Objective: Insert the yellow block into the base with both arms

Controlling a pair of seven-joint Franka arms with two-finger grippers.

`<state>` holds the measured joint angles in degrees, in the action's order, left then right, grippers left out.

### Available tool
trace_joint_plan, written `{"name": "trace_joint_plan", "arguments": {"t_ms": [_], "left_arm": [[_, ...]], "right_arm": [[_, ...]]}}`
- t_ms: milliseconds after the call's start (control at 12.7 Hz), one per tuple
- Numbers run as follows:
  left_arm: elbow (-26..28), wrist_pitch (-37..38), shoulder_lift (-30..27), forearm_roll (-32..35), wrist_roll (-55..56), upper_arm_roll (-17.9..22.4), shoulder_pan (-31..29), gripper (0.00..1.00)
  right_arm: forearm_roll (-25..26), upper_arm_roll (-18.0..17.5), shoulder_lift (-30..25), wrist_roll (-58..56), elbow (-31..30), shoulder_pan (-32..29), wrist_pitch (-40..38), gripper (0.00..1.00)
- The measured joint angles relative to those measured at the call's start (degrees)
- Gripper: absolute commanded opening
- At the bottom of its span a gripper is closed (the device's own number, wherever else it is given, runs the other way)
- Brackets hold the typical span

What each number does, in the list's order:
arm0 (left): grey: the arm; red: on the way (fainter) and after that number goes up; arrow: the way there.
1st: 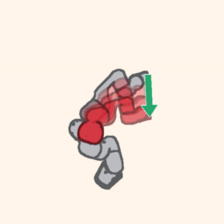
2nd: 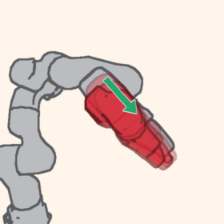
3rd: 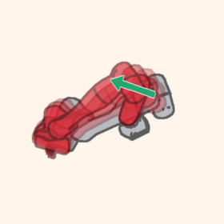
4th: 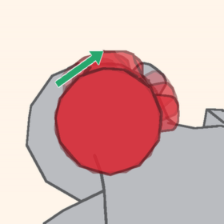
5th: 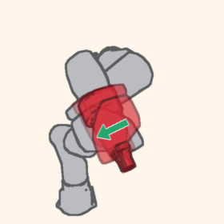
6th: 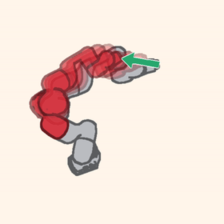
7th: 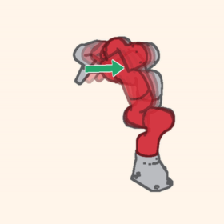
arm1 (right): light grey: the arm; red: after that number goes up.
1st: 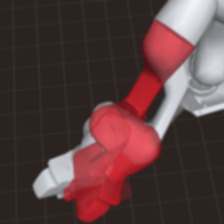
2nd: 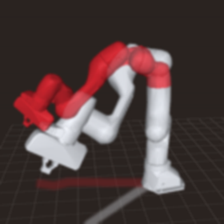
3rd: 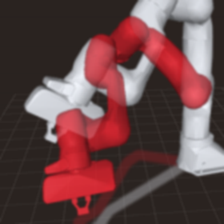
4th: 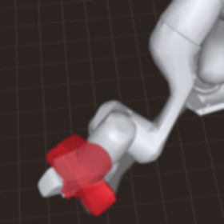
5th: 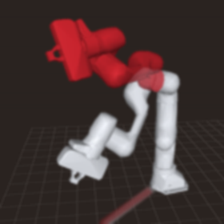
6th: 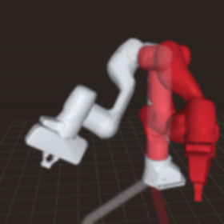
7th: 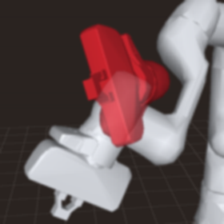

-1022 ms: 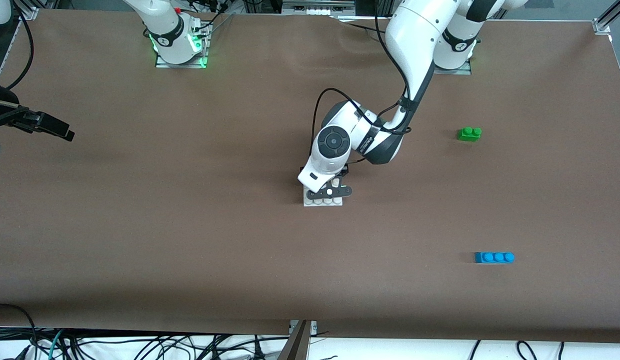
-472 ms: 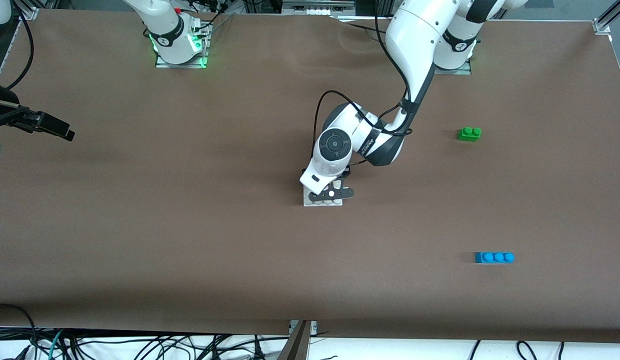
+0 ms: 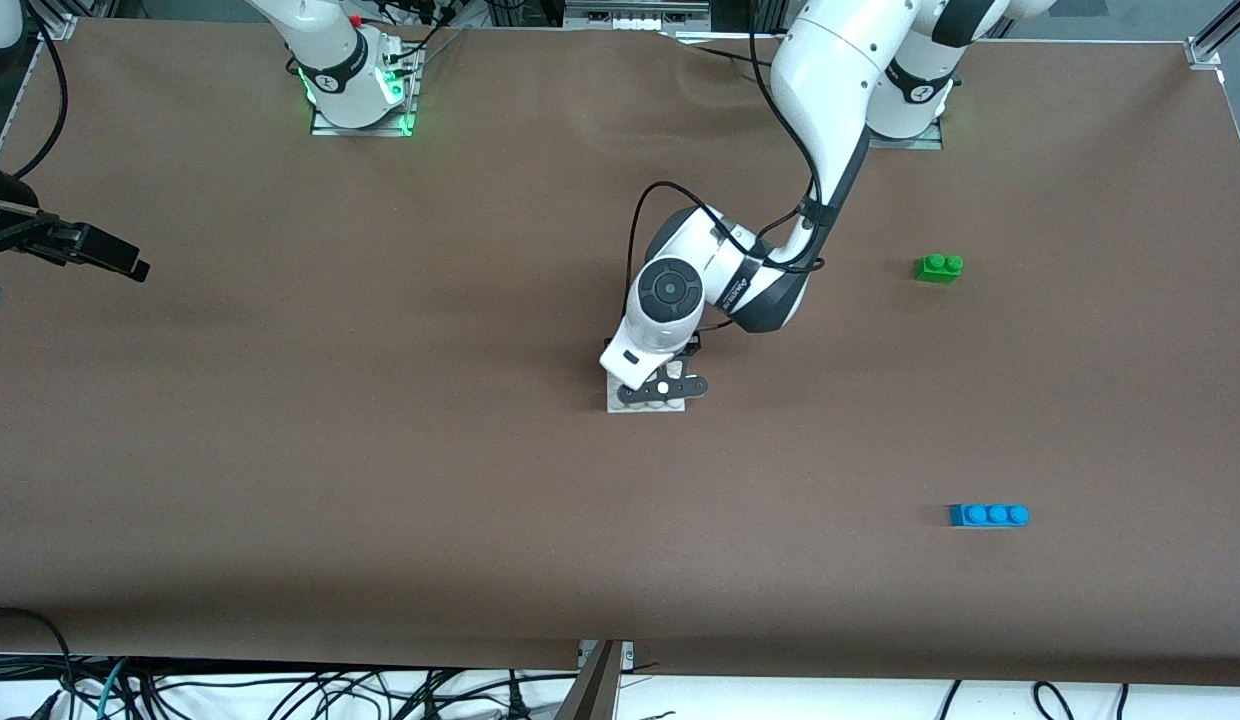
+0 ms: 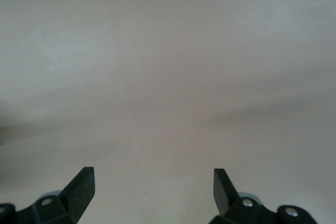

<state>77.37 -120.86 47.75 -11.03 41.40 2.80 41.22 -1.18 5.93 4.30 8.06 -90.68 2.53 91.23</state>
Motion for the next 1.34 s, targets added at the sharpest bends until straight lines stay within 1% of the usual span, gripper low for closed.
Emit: {"name": "trace_joint_plan", "arguments": {"t_ms": [157,315,393,472,551,787,944,1101,1180,1337], "left_arm": [[-0.2,0.3,0.9,-0.7,0.2,0.1,0.0,0.00],[-0.2,0.6,0.9,-3.1,0.2,0.8,-0.1,0.00],[-0.2,0.7,1.0,-3.6,0.2,0.8,-0.2,0.43],[-0.3,1.0,1.0,-3.6,0.2,0.8,-0.2,0.90],[-0.4,1.8,0.9,-3.7,0.2,0.8,-0.2,1.00],[-1.1,5.6,-0.2,-3.8,0.2,1.7,-0.4,1.00],[-1.6,9.6,-3.2,-3.8,0.2,2.1,-1.3,1.00],[-1.3,14.0,-7.6,-3.8,-0.5,2.4,-3.2,1.00],[-0.3,15.6,-10.5,-3.8,-2.3,2.5,-4.7,1.00],[4.3,16.9,-17.5,-3.8,-8.1,2.6,-8.8,1.00]], "right_arm": [[0.0,0.0,0.0,0.0,0.0,0.0,0.0,1.00],[0.0,0.0,0.0,0.0,0.0,0.0,0.0,1.00],[0.0,0.0,0.0,0.0,0.0,0.0,0.0,1.00],[0.0,0.0,0.0,0.0,0.0,0.0,0.0,1.00],[0.0,0.0,0.0,0.0,0.0,0.0,0.0,1.00],[0.0,0.0,0.0,0.0,0.0,0.0,0.0,1.00],[0.0,0.0,0.0,0.0,0.0,0.0,0.0,1.00],[0.0,0.0,0.0,0.0,0.0,0.0,0.0,1.00],[0.0,0.0,0.0,0.0,0.0,0.0,0.0,1.00],[0.0,0.0,0.0,0.0,0.0,0.0,-0.1,1.00]]}}
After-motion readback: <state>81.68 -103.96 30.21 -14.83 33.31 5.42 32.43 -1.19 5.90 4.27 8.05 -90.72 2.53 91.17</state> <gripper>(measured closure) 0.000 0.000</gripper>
